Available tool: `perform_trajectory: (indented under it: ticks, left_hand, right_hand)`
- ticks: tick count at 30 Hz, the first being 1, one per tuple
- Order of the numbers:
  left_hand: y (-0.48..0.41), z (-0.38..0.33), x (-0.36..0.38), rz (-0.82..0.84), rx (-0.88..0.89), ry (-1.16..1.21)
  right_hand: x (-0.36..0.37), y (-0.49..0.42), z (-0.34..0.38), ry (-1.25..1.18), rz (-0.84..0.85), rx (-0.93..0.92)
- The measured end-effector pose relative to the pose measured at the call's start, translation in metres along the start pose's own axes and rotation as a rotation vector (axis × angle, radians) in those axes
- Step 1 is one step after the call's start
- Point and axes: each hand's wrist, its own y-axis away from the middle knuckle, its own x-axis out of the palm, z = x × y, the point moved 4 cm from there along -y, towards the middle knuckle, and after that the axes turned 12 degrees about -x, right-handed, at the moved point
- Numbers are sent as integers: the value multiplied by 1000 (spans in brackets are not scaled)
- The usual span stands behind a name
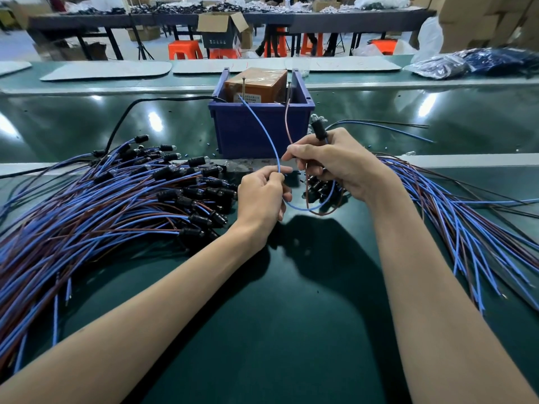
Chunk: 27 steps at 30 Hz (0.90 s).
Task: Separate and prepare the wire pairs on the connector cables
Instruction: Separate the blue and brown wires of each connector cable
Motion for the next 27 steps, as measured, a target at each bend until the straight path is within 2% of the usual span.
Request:
perform_trajectory:
  ticks: [21, 24, 27]
  left_hand:
    - [0, 0, -2, -4, 75, -35]
    - [-1, -1, -4, -30, 68, 24]
    - [-1, -3, -6, -48, 65, 122]
  right_hand:
    - [0, 0, 2, 12, 25, -20]
    - [-1, 6, 5, 149, 164, 80]
    - [-5, 14, 6, 234, 310, 287]
